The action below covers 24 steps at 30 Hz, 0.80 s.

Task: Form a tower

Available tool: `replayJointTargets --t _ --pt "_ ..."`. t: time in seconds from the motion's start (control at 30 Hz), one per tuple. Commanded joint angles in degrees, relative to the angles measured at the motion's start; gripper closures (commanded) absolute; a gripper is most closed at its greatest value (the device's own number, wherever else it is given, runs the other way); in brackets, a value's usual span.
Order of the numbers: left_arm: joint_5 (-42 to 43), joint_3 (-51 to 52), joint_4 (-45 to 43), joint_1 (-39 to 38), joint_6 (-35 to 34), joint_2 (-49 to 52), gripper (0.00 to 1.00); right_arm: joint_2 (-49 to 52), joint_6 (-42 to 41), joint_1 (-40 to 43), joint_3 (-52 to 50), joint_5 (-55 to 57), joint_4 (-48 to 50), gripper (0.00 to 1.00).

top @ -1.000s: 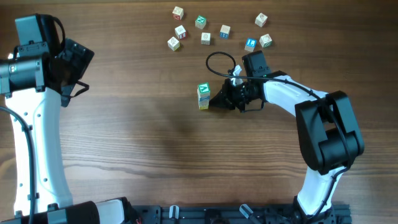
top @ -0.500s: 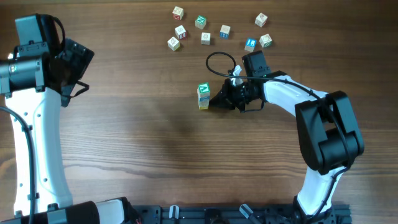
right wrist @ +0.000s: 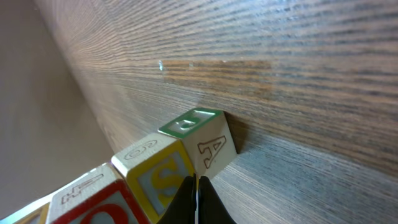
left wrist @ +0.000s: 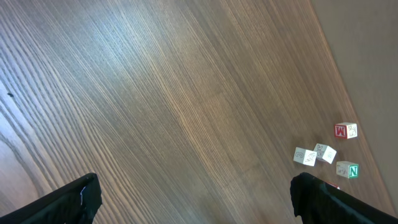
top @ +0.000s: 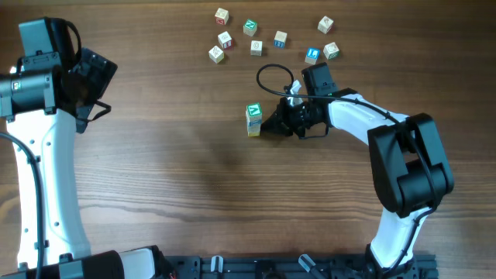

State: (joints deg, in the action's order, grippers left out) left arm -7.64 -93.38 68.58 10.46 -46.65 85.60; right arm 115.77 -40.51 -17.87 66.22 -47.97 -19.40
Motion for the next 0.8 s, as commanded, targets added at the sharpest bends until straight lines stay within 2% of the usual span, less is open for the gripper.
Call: replayJointTargets --t 0.0,0.77 --pt "-0.37 -0.44 -0.15 0.26 -0.31 -0.74 0.0 0.66 -0.2 -0.35 -0.24 -0.46 0.28 0.96" --pt "-0.37 -0.44 -0.15 0.26 -0.31 -0.74 0.0 0.66 -0.17 -1.11 -0.24 -0.04 -0.81 0.96"
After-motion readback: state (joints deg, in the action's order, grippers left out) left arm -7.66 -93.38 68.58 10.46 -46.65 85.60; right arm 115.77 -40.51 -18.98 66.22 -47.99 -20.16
